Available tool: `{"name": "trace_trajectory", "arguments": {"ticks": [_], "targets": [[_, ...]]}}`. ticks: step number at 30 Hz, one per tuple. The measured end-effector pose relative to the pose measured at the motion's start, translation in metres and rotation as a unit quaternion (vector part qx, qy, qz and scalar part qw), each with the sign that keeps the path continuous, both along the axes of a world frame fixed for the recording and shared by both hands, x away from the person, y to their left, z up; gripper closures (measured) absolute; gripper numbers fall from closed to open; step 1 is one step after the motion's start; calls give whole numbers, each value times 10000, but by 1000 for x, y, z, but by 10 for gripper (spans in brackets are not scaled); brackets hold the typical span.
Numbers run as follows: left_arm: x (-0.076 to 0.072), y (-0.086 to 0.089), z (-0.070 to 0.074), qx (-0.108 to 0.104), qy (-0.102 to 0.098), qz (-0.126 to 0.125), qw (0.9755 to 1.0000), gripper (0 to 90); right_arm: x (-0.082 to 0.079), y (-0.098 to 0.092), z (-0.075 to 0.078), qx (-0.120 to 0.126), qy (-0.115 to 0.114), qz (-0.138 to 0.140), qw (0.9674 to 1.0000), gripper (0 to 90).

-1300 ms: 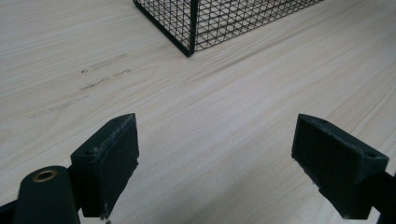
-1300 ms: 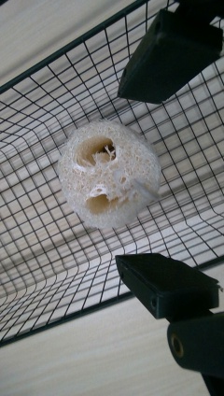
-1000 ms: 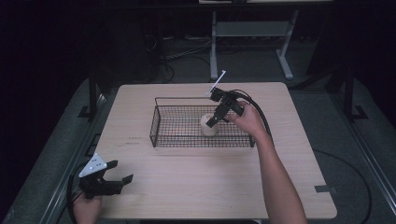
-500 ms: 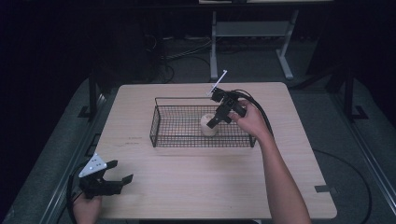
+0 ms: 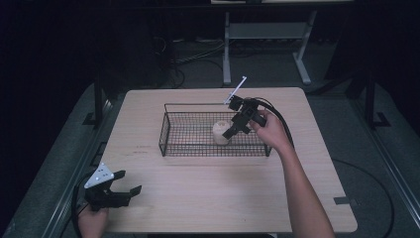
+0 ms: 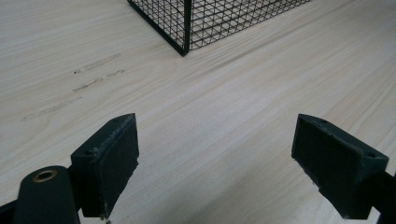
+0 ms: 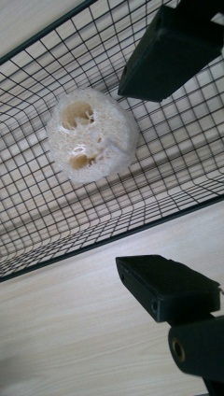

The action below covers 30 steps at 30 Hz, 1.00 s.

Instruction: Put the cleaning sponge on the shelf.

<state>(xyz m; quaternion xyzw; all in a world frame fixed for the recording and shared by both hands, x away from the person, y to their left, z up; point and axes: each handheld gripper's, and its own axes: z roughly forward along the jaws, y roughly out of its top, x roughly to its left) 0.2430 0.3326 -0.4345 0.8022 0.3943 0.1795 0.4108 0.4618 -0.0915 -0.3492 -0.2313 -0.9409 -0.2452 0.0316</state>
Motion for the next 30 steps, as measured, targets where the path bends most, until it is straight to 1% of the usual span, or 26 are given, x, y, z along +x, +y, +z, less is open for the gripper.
{"name": "trace_trajectory", "arguments": {"ticks": [2,4,8,10,13,15,17,19,20,22,25,26,30], "targets": [[0,-1,0,0,-3,-4,10000,137,-2,-1,1,-1,-40,-15,10000,147],[0,-1,0,-5,-5,-11,10000,137,-6,-5,3,102,-94,23,9999,147],[-1,-1,0,-12,-16,-16,10000,137,-9,-9,1,122,-66,41,9999,147],[0,-1,0,-6,-12,-11,10000,137,-11,-12,1,159,-116,41,9998,147],[0,-2,0,-11,-10,-11,10000,137,-13,-14,2,167,-101,50,9998,147],[0,-2,0,14,-4,-9,10000,137,-16,-14,4,203,-115,125,9997,147],[0,-2,0,17,-10,-18,10000,137,-18,-13,5,200,-168,159,9995,147],[0,-2,0,18,-10,-21,10000,137,-19,-13,5,212,-155,146,9995,147],[0,-2,0,19,-12,-15,10000,137,-20,-14,5,242,-177,192,9994,147],[0,-2,0,7,-10,-13,10000,137,-23,-14,4,238,-203,192,9993,147],[0,-1,0,-1,-5,-10,10000,137,-27,-16,4,256,-184,244,9992,147],[0,-2,0,4,-12,-10,10000,137,-30,-17,4,283,-236,265,9990,147],[0,-2,0,8,-10,-14,10000,137,-33,-19,5,273,-268,289,9988,147]]}}
